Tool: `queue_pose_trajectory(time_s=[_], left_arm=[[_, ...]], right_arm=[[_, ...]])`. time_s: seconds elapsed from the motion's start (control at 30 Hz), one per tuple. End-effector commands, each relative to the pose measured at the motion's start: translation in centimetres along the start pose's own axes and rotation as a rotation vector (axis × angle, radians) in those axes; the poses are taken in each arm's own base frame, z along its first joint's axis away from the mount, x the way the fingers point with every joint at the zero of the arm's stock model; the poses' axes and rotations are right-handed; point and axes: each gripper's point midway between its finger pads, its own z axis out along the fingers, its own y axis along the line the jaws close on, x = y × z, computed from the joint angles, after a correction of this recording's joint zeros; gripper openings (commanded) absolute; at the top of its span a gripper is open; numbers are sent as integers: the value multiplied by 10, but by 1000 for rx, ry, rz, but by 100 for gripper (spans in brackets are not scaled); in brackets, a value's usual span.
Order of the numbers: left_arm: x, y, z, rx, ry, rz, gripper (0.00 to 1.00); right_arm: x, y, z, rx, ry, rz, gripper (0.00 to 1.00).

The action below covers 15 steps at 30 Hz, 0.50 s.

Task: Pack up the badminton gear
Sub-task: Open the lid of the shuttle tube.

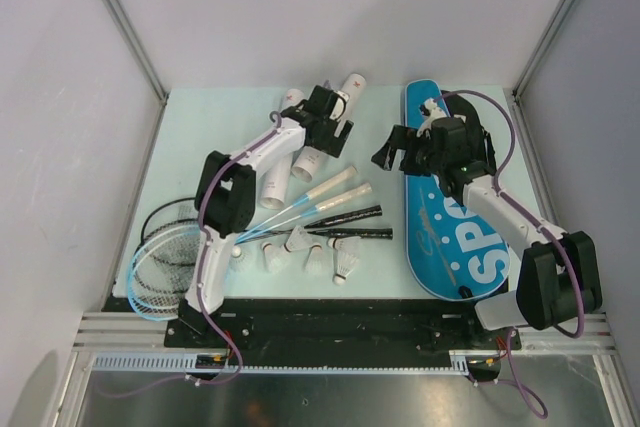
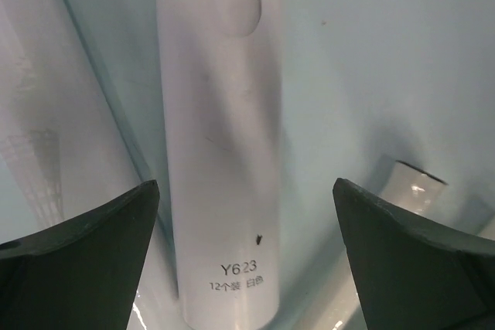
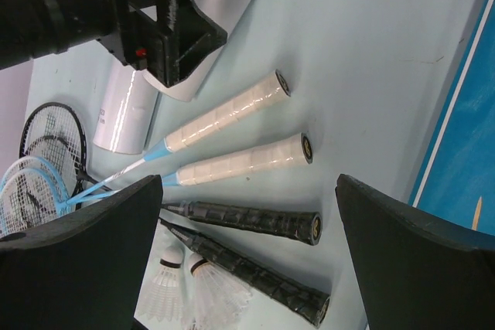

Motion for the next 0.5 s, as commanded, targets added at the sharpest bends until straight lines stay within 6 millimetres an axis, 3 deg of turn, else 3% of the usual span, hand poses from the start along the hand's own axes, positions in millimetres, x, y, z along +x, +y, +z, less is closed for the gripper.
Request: queue_pose_trajectory(time_s=[0.0, 0.37, 0.47], left_arm=[[-22, 12, -4, -80, -43, 73, 100], [-4, 5, 23, -58, 14, 118, 100], [0, 2, 29, -41, 33, 118, 100]], right_arm=[[-4, -2, 3, -33, -27, 6, 100], [2, -8, 15, -35, -8, 51, 100], [-6, -4, 18, -55, -37, 57, 100]])
